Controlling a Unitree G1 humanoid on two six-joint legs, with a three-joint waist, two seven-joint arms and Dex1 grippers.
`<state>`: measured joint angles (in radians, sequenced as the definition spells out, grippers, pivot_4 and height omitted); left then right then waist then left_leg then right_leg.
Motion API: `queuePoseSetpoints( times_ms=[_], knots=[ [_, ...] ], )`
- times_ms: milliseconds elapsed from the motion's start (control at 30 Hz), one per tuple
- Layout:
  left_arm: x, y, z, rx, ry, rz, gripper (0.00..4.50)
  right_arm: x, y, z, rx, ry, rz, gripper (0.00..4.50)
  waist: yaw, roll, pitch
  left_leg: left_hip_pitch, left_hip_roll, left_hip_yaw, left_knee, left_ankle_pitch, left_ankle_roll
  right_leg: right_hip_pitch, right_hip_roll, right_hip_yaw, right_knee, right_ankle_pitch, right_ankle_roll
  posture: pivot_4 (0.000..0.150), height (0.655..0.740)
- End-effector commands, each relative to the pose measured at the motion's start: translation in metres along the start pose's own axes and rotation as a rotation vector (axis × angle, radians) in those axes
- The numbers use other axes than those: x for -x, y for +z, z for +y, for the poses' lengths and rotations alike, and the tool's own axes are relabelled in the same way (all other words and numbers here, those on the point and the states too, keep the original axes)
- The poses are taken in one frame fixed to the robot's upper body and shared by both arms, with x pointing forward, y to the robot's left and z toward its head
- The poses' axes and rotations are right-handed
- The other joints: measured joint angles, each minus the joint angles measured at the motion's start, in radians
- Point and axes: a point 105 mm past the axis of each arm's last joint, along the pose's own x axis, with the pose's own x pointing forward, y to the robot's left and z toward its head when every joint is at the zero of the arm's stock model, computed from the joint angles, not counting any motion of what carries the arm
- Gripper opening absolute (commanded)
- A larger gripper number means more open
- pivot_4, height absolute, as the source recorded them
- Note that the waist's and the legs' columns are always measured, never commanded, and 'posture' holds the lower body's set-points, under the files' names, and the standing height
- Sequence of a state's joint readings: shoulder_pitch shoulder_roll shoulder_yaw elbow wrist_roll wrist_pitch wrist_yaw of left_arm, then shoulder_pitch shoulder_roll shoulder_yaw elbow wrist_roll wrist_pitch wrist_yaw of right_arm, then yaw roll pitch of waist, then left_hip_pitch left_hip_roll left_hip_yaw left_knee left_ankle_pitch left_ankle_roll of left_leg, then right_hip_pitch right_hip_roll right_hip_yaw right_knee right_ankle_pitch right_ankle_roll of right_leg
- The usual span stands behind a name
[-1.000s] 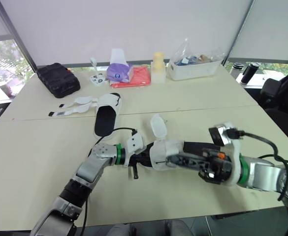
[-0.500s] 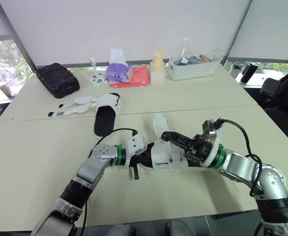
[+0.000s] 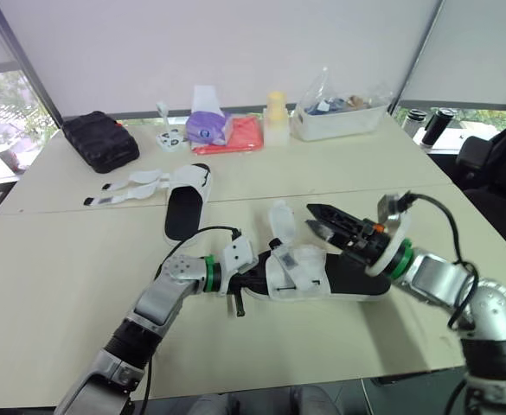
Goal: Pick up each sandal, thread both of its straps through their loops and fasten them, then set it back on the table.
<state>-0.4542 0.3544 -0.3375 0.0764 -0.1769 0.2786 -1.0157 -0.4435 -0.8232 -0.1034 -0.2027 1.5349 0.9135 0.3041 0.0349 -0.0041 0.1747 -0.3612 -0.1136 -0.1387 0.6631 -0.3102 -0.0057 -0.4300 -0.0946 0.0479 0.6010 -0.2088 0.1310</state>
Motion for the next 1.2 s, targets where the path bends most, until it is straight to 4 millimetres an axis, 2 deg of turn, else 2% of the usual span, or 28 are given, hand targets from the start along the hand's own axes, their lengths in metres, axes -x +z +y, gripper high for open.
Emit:
queuePoseSetpoints(
  times_ms=[33, 133, 267, 433, 767, 1200],
  knots=[
    [0.0, -0.003, 0.0, 0.004, -0.001, 0.015, 0.0, -0.005, -0.01, 0.003, 0.376, 0.008, 0.23, 4.44, 0.0, -0.001, -0.001, 0.0, 0.001, -0.001, 0.0, 0.0, 0.0, 0.0, 0.001, 0.0, 0.0, 0.0, 0.0, 0.15, 0.74],
    [-0.003, -0.003, 0.0, 0.004, -0.005, 0.013, 0.0, -0.007, -0.028, -0.007, 0.484, 0.062, 0.425, 4.44, 0.001, -0.001, -0.001, 0.0, 0.003, -0.001, 0.0, 0.0, 0.0, 0.001, 0.002, -0.002, -0.002, 0.0, 0.0, 0.15, 0.74],
    [-0.004, -0.003, 0.001, 0.004, -0.005, 0.012, 0.0, -0.013, -0.036, -0.002, 0.435, 0.172, 0.504, 4.44, 0.003, -0.001, 0.0, -0.001, 0.002, 0.0, 0.001, 0.0, 0.0, 0.001, 0.001, -0.001, -0.002, 0.001, 0.001, 0.15, 0.74],
    [-0.003, -0.003, 0.003, 0.0, -0.002, 0.013, 0.0, -0.022, -0.04, -0.003, 0.419, 0.196, 0.579, 4.44, 0.005, -0.001, 0.0, -0.001, 0.001, -0.001, 0.001, 0.0, 0.0, 0.001, 0.0, -0.001, -0.002, 0.001, 0.001, 0.15, 0.74],
    [-0.004, -0.003, 0.002, 0.003, 0.003, 0.009, 0.0, -0.039, -0.049, -0.016, 0.417, 0.147, 0.655, 4.44, 0.004, -0.001, 0.0, -0.003, 0.001, -0.001, 0.001, 0.0, -0.001, -0.001, 0.0, -0.001, -0.002, 0.002, 0.0, 0.15, 0.74],
    [-0.006, -0.002, 0.001, 0.007, 0.008, 0.002, 0.0, -0.053, -0.046, -0.029, 0.405, 0.052, 0.69, 4.44, 0.004, -0.001, -0.001, -0.003, 0.0, -0.002, 0.001, 0.0, -0.001, -0.001, -0.001, -0.001, -0.002, 0.002, 0.0, 0.15, 0.74]
  ],
)
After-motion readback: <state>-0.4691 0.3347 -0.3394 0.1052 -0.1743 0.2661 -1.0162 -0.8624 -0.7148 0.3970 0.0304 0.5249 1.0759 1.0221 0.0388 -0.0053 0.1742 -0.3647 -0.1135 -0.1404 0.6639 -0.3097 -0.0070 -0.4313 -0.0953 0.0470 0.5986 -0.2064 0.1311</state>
